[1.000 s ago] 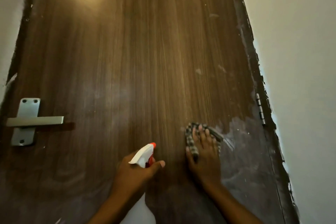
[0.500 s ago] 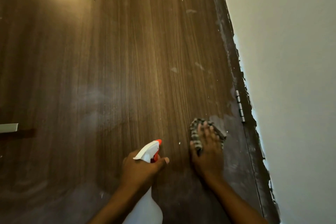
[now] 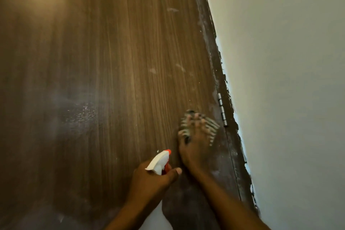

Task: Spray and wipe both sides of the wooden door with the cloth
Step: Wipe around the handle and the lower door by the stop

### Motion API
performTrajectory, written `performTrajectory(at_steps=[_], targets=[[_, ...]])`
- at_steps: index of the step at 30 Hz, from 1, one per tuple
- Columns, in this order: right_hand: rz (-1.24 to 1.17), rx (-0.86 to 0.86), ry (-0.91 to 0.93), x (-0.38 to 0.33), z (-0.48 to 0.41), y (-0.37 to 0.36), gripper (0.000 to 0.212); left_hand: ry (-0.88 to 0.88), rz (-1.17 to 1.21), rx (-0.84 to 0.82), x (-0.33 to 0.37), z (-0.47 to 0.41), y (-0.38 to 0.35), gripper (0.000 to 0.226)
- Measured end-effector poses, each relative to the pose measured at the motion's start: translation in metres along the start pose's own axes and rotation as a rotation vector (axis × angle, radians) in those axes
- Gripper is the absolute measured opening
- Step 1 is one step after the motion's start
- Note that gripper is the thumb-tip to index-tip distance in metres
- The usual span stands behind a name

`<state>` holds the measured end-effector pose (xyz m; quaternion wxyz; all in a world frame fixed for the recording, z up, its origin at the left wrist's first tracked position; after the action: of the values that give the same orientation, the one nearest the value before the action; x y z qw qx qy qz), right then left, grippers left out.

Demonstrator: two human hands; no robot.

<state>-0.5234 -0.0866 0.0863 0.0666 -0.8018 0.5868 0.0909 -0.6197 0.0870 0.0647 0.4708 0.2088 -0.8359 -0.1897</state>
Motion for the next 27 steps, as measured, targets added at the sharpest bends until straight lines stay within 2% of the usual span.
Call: performTrajectory(at_steps=[2,4,6,9,12,13,16,19,23,25,27], targets=[[0.060,-0.100,0.293,-0.003,0.026,-0.007,0.067,-0.040,0.007,-0.007,0.007,-0.001,-0.004,0.048],[0.051,-0.157,0.378,0.022,0.037,-0.001,0.066,-0.044,-0.063,-0.042,0.011,-0.001,-0.009,0.063],[0.078,-0.151,0.265,0.051,0.035,0.007,0.066,-0.047,-0.099,-0.057,0.015,0.001,-0.012,0.071],[0.114,-0.107,-0.015,0.066,0.007,0.014,0.071,0.049,0.008,-0.071,0.024,-0.005,-0.014,0.075],[0.087,-0.083,-0.117,0.059,0.007,0.014,0.074,0.003,-0.050,-0.083,0.044,-0.008,-0.012,0.071],[0.076,-0.084,-0.137,0.057,0.022,0.012,0.073,0.009,0.013,-0.092,0.049,-0.010,-0.012,0.071],[0.107,-0.172,-0.112,0.050,0.085,0.005,0.068,0.041,0.224,-0.116,0.063,-0.012,-0.010,0.073],[0.173,-0.164,-0.050,0.051,0.108,0.005,0.067,0.083,0.223,-0.079,0.074,-0.011,-0.014,0.076],[0.115,-0.104,-0.127,0.044,0.067,0.007,0.071,0.099,0.236,-0.005,0.082,-0.010,-0.023,0.071],[0.156,-0.126,-0.076,0.043,0.021,0.010,0.075,0.055,0.169,-0.025,0.082,-0.010,-0.028,0.073],[0.161,-0.115,-0.065,0.050,-0.036,0.014,0.073,0.054,0.205,-0.067,0.080,-0.011,-0.029,0.073]])
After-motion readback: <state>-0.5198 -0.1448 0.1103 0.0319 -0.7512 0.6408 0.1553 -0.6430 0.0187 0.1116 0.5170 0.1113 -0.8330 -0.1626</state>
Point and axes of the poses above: each hand's wrist, its own z-axis away from the middle knuckle, its own y-axis out of the back of the hand, x = y × z, the point moved 3 cm from there along -z, towards the middle knuckle, and after that the axes turned 13 degrees about y, right-handed, at the moved point
